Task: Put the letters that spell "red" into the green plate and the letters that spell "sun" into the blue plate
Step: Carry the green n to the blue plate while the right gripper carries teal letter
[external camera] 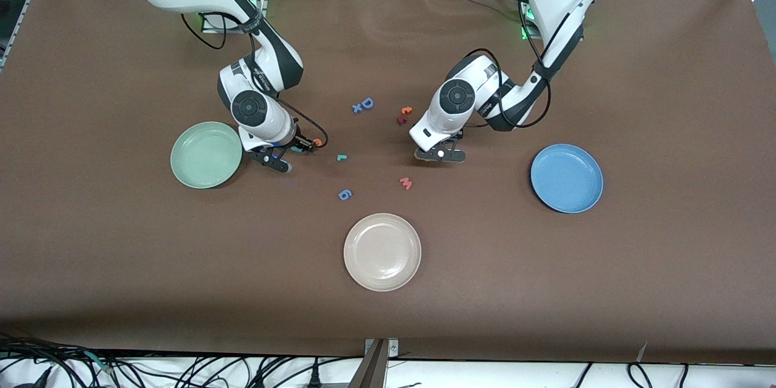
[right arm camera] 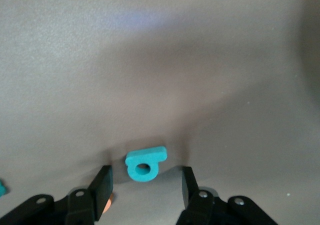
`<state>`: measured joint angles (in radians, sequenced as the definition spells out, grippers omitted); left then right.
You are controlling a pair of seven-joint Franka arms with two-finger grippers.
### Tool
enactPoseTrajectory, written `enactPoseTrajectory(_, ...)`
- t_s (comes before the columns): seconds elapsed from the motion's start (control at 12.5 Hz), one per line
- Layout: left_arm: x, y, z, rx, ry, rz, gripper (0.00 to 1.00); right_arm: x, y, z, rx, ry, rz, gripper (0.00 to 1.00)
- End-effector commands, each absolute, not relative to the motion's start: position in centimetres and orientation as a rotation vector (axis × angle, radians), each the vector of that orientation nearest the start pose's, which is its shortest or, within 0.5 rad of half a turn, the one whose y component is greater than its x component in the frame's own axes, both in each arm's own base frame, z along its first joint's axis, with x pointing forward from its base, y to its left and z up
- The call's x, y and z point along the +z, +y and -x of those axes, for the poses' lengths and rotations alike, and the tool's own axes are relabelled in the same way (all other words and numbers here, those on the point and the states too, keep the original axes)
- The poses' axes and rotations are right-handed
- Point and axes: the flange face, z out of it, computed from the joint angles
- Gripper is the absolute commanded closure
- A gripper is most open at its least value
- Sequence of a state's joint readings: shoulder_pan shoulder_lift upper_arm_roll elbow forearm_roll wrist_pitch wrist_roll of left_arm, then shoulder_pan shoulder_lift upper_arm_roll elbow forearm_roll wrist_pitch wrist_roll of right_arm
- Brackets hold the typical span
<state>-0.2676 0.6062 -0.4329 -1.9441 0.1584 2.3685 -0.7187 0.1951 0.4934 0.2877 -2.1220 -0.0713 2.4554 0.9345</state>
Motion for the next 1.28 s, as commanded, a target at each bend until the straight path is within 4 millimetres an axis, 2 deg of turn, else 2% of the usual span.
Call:
enactPoseTrajectory(0.0, 23.1, -37.8, -47.6, 0.235, 0.088, 3.088, 0.97, 16.7, 25.8, -49.2, 0.235, 0.646, 3.093, 0.35)
enactPoseTrajectory(0.16, 24.9, -36.5, -49.4, 0.290, 0.168, 3.042, 0.97, 16.6, 25.8, -49.2, 0.234, 0.643, 3.097, 0.36)
enactPoseTrajectory(0.24, 25.5, -35.1, -50.5, 0.313, 0.205, 3.030, 0.96, 16.6, 25.8, -49.2, 0.234, 0.643, 3.097, 0.40)
enactPoseTrajectory(0.48, 25.8, -28.5, -54.5, 0.327, 0.326, 3.044, 0.93, 16.6, 25.8, -49.2, 0.234, 0.643, 3.097, 0.55)
enactPoseTrajectory(0.72, 25.9, -22.5, -57.4, 0.282, 0.519, 2.979, 0.92, 16.5, 25.7, -49.2, 0.238, 0.643, 3.098, 0.79)
enactPoseTrajectory(1.04, 25.7, -14.9, -59.9, 0.295, 0.687, 2.967, 0.92, 16.5, 25.8, -49.1, 0.239, 0.643, 3.097, 0.81)
enactPoseTrajectory(1.2, 24.3, -11.7, -60.3, 0.310, 0.749, 2.913, 0.92, 17.0, 25.8, -49.4, 0.232, 0.643, 3.099, 0.81)
